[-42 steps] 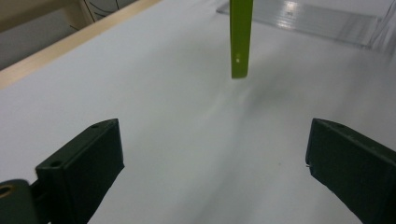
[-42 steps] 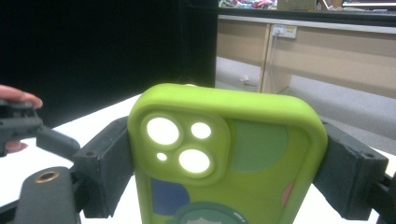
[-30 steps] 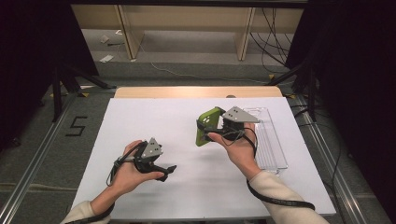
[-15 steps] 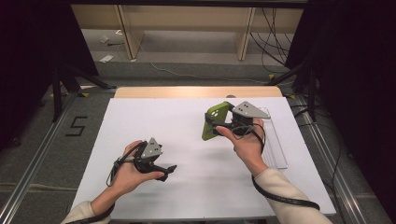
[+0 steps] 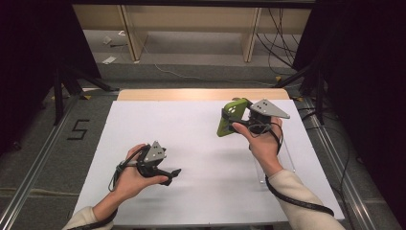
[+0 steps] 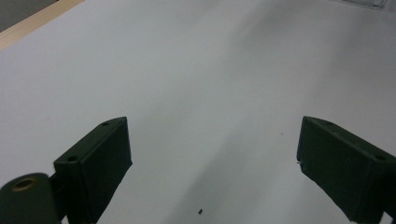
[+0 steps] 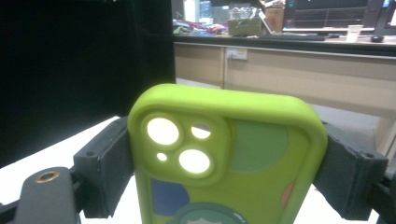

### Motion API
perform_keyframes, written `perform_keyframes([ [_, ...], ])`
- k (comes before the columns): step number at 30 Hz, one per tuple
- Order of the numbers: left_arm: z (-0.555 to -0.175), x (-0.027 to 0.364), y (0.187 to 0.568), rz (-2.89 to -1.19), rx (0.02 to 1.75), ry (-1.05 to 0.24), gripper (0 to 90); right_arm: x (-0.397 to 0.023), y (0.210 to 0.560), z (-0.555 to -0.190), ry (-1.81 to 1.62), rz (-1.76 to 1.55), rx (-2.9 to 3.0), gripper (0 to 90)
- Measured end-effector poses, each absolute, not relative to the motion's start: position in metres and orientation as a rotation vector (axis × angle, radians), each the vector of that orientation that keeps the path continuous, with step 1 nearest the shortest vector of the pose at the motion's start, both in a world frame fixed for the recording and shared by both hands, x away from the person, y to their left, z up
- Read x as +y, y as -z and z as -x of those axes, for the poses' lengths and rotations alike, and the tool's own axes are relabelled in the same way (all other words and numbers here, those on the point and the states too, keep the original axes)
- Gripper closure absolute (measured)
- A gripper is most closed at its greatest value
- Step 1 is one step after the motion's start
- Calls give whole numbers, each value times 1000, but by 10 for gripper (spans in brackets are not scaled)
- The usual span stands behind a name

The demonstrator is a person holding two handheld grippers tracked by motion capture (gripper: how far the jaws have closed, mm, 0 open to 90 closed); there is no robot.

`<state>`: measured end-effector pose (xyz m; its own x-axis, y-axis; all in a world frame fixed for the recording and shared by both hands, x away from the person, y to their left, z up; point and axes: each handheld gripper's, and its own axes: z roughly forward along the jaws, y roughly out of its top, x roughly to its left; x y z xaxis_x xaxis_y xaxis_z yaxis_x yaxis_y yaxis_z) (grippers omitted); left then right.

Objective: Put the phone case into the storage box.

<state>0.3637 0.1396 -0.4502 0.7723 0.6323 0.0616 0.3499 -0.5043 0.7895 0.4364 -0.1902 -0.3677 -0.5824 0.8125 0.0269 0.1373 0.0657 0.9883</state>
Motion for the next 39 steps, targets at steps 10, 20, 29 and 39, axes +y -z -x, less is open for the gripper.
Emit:
perform_keyframes([
  [10, -364, 140, 450, -2136, 736, -440, 98, -211, 361, -441, -1542, -996, 1731, 165],
  [20, -364, 140, 449, -2132, 737, -439, 99, -226, 356, -444, -1527, -1027, 1683, 165],
  [29, -364, 141, 449, -2127, 738, -441, 100, -237, 353, -445, -1507, -1048, 1652, 166],
  [39, -364, 143, 448, -2121, 740, -437, 101, -256, 347, -448, -1486, -1087, 1600, 166],
])
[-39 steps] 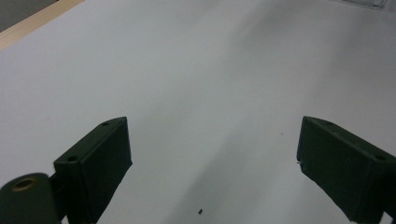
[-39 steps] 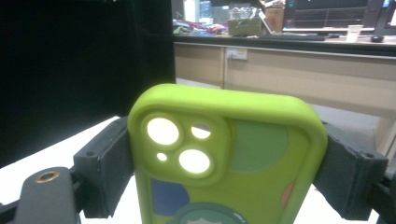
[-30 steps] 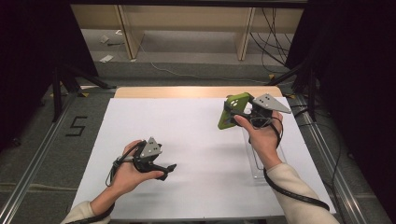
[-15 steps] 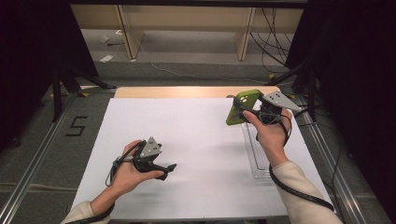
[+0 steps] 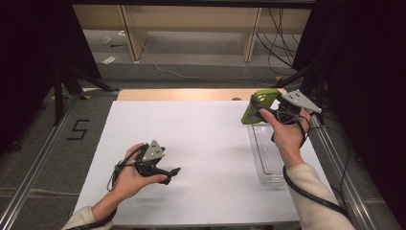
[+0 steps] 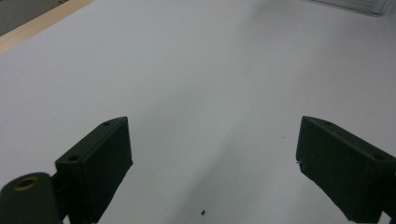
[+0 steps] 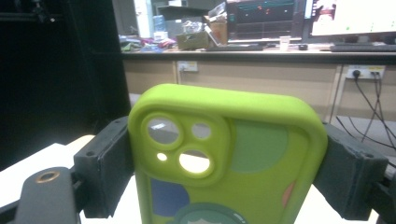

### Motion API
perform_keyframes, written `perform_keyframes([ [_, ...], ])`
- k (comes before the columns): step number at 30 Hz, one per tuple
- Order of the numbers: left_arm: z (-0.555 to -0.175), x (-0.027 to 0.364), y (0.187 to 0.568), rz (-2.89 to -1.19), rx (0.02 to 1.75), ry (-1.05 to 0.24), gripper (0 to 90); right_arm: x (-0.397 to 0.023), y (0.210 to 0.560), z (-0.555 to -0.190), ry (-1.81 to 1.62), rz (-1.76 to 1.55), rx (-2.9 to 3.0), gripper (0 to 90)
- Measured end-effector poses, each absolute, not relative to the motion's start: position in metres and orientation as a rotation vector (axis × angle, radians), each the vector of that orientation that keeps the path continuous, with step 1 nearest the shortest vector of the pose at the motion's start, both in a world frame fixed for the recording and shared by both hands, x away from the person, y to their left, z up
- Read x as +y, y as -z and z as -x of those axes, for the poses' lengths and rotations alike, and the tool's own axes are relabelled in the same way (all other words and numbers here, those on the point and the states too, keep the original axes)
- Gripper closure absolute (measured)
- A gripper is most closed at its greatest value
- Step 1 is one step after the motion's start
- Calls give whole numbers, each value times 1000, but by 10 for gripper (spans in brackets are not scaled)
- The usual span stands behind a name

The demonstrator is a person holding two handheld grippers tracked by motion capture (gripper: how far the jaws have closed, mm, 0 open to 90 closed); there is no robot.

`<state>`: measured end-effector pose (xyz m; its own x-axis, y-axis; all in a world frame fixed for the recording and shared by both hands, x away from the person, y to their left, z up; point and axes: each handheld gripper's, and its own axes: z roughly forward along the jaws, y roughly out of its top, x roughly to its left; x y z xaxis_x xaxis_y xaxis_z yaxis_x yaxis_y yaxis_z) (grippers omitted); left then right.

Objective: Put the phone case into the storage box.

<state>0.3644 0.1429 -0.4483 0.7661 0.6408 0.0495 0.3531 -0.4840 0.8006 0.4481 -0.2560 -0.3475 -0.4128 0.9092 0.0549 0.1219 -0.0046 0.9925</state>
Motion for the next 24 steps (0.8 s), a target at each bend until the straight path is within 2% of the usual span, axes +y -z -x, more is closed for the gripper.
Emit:
perform_keyframes([
  [24, -363, 155, 447, -2110, 764, -455, 102, -282, 351, -453, -1421, -1157, 1560, 165],
])
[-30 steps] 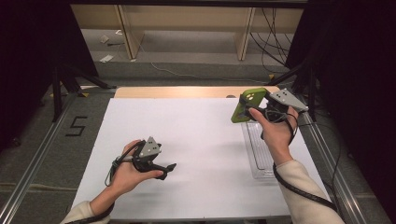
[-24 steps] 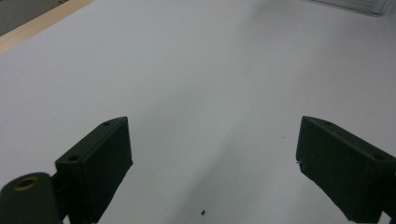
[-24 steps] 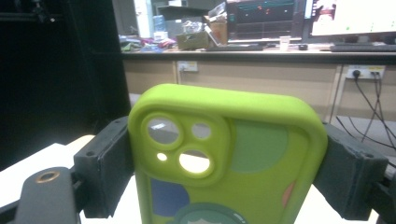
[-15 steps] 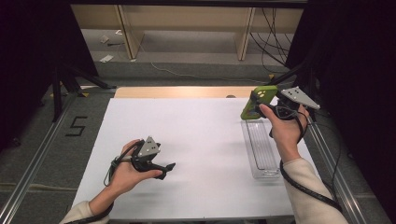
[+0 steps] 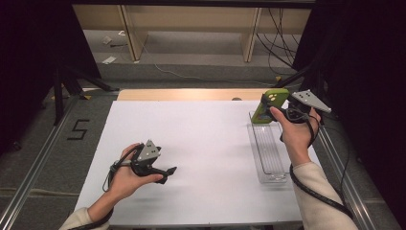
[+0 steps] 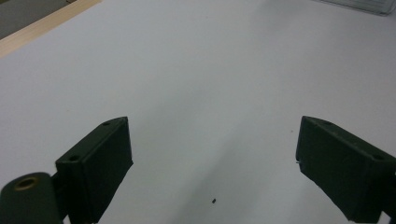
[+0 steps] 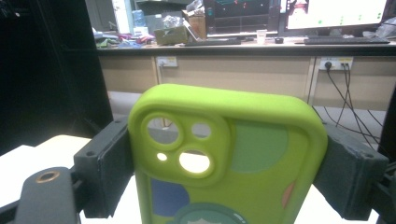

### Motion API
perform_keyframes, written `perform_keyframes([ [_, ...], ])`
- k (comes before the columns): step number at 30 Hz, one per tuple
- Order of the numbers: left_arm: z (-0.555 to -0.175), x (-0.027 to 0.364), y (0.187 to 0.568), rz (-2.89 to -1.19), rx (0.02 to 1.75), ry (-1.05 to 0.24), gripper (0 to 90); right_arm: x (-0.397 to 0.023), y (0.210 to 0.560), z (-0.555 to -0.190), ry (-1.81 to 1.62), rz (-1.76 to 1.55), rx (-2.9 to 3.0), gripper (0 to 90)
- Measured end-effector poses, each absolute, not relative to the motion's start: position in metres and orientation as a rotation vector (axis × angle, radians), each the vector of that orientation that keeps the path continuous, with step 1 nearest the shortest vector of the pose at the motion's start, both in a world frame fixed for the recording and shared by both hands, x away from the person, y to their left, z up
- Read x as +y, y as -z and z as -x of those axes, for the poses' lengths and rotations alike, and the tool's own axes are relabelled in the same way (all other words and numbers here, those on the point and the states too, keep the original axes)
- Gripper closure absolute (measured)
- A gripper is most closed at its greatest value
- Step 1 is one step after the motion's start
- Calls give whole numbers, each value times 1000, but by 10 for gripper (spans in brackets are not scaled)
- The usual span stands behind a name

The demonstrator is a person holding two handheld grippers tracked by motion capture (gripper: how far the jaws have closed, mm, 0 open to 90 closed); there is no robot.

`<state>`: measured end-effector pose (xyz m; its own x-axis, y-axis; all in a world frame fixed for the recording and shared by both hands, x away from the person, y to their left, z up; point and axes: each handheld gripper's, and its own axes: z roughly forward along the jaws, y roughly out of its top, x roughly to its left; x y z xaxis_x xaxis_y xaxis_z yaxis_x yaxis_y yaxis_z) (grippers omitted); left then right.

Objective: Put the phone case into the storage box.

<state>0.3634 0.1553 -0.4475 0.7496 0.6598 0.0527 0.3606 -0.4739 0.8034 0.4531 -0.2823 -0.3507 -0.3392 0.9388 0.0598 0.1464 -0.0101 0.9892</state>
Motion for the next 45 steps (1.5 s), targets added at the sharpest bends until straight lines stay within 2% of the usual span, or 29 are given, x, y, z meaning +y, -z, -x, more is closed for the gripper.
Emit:
perform_keyframes([
  [45, -359, 169, 449, -2103, 804, -463, 106, -292, 360, -458, -1341, -1217, 1584, 166],
])
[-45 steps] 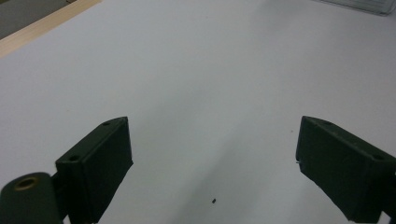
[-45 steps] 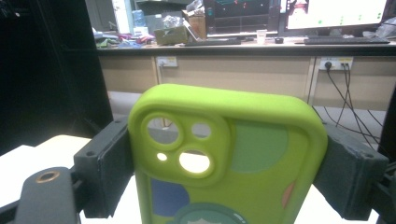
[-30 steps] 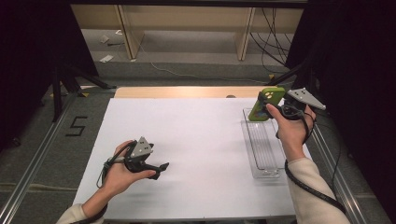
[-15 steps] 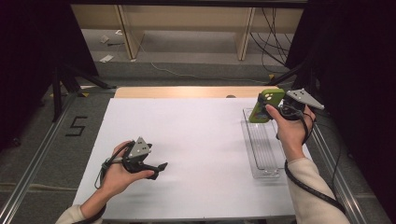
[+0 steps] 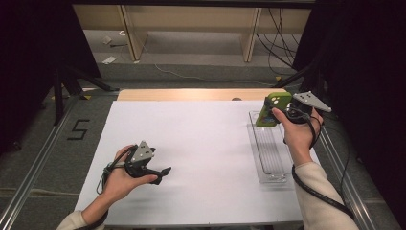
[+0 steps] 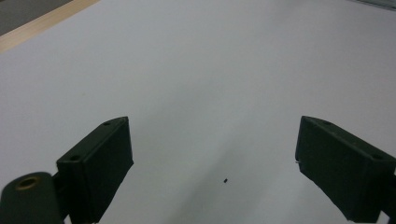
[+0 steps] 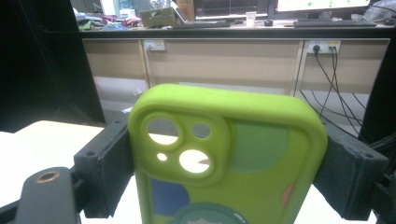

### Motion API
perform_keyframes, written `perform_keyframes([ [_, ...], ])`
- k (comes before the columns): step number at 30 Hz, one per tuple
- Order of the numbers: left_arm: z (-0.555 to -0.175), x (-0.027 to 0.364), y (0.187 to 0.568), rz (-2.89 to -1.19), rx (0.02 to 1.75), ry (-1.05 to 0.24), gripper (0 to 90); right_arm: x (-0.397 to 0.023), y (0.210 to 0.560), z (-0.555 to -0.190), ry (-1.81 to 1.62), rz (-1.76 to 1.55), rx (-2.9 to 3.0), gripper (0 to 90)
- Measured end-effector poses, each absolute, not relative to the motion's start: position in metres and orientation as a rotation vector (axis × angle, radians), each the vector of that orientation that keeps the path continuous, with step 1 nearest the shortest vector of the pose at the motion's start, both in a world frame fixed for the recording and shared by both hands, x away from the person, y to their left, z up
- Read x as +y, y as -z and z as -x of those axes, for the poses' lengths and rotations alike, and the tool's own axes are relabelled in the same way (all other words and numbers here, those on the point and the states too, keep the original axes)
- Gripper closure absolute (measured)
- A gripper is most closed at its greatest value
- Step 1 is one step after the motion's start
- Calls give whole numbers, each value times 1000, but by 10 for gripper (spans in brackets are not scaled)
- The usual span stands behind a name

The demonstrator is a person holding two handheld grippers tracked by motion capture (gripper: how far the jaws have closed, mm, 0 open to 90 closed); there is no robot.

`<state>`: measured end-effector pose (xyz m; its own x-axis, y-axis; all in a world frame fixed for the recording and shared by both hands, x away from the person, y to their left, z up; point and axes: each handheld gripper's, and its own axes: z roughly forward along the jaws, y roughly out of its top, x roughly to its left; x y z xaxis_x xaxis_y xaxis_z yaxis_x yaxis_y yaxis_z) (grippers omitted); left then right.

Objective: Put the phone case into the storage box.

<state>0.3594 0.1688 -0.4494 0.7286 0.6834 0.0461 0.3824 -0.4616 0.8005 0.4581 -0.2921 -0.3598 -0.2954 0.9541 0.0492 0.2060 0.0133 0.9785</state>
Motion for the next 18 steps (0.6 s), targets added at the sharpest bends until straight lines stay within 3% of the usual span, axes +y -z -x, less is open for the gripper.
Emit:
perform_keyframes([
  [18, -360, 169, 451, -2101, 803, -460, 107, -292, 364, -461, -1311, -1229, 1607, 166],
])
